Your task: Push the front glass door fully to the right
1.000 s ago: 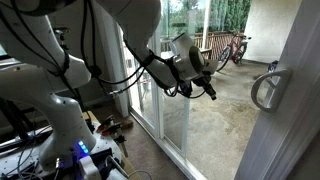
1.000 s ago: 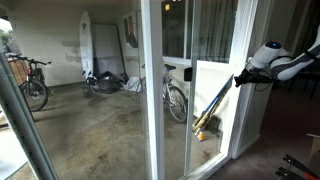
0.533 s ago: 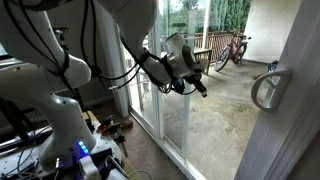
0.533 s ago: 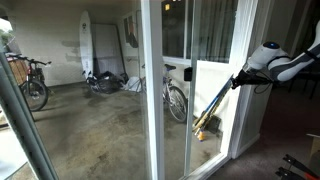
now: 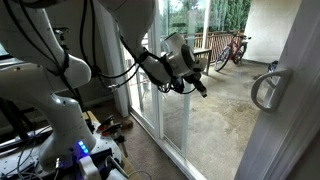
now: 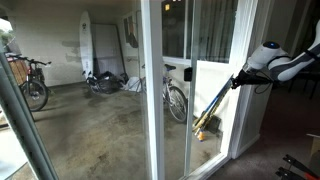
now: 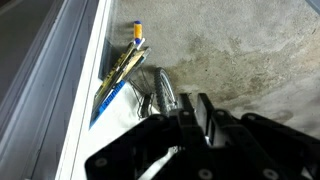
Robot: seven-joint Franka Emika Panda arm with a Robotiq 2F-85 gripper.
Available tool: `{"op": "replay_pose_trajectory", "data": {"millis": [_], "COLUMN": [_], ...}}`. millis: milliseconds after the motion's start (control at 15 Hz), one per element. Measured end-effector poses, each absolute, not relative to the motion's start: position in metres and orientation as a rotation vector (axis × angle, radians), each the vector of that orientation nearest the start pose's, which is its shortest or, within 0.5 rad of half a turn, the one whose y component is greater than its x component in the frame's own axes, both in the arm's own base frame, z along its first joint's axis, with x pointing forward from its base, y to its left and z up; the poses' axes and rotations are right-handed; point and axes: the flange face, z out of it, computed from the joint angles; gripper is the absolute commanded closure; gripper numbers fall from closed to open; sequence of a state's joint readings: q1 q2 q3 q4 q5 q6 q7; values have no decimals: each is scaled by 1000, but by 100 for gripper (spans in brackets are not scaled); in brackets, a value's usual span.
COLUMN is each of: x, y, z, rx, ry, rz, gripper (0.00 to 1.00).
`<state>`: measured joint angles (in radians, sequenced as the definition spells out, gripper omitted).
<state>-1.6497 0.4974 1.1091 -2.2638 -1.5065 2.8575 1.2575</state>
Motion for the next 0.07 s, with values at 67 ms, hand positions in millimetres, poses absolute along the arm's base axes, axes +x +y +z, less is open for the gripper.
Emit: {"op": "replay_pose_trajectory", "data": {"millis": [67], "x": [483], "y": [-230], "z": [292], "rx": [-2969], "ry": [878], "rz": [-946], "gripper": [85]}}
